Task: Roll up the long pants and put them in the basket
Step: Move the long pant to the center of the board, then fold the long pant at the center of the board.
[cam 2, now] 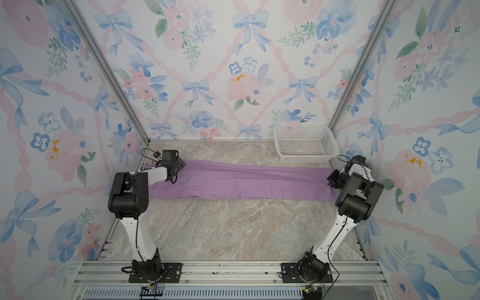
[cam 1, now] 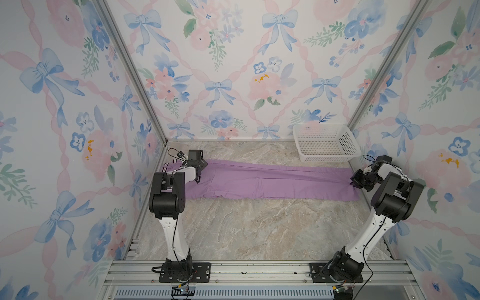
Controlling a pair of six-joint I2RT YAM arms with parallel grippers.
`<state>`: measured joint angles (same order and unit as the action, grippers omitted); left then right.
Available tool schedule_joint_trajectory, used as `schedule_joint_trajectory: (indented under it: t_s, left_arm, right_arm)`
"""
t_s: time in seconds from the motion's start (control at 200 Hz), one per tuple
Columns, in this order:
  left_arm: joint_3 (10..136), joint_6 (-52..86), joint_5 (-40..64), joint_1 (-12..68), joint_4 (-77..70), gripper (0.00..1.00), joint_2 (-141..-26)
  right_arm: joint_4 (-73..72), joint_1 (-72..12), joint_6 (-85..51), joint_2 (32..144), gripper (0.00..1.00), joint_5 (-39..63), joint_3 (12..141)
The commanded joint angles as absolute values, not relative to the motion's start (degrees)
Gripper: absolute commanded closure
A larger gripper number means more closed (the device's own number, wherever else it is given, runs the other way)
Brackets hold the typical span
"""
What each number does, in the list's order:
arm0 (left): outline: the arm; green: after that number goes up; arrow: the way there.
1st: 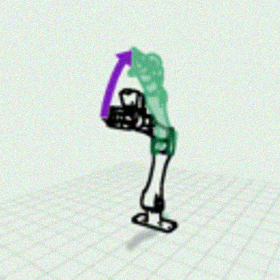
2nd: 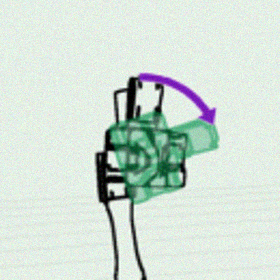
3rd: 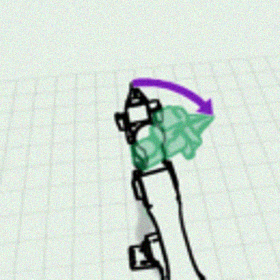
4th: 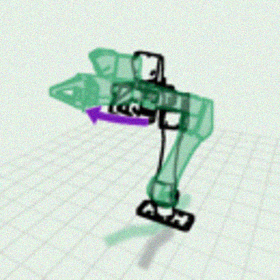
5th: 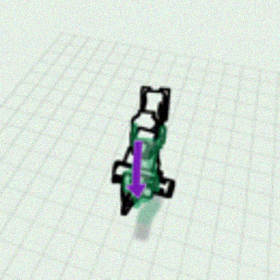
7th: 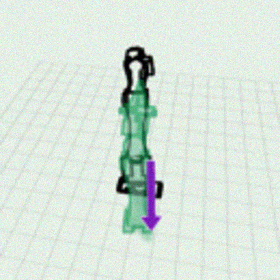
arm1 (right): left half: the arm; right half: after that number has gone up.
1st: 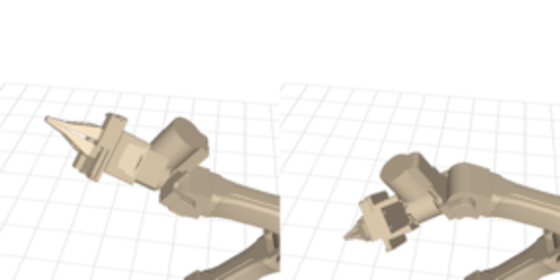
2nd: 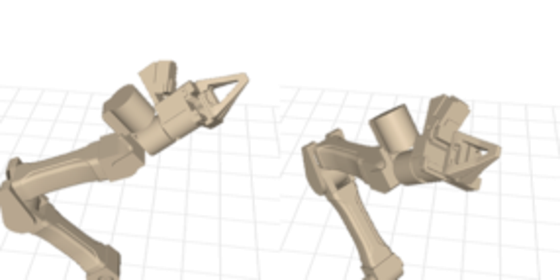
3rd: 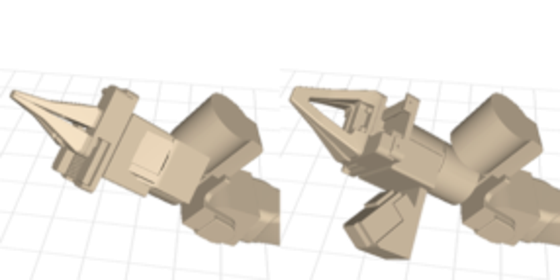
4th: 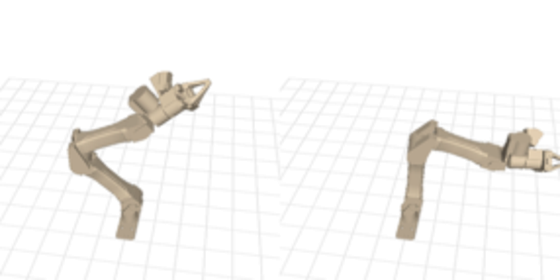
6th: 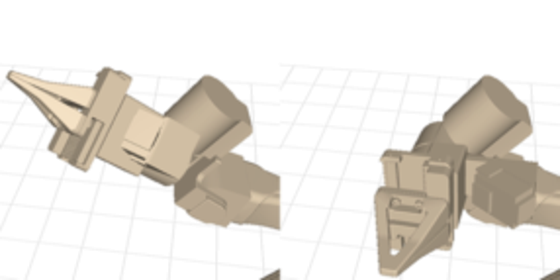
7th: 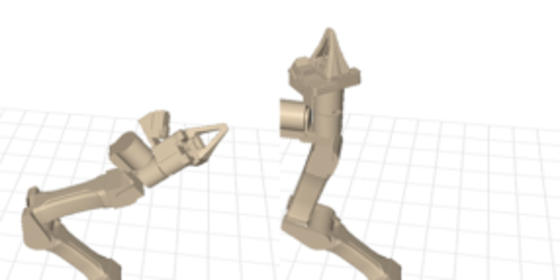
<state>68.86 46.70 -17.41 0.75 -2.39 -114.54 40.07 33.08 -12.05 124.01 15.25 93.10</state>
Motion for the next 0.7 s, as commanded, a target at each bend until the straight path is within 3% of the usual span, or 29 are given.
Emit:
schedule_joint_trajectory:
  t_s: [0.0, 0.18, 0.47, 0.695]
  left_arm:
    - [64.6, 47.5, -18.7, 0.4, 2.3, 0.02, -112.4]
    - [67.4, 45.7, -20.6, 1.2, 2.4, 0.02, -107.0]
    - [80.5, 43.5, -17.6, 3.1, 2.5, 0.02, -107.1]
    - [81.2, 44.8, -11.2, 6.2, 2.3, 0.02, -110.1]
  right_arm:
    - [41.3, 32.9, -13.1, 121.2, 1.0, 11.5, 92.0]
    - [42.8, 25.1, -11.8, 113.8, 1.0, 13.3, 92.6]
    - [46.5, 5.4, -12.3, 103.9, 1.0, 18.7, 96.3]
    - [46.0, -13.0, -15.2, 110.2, 1.0, 23.7, 106.5]
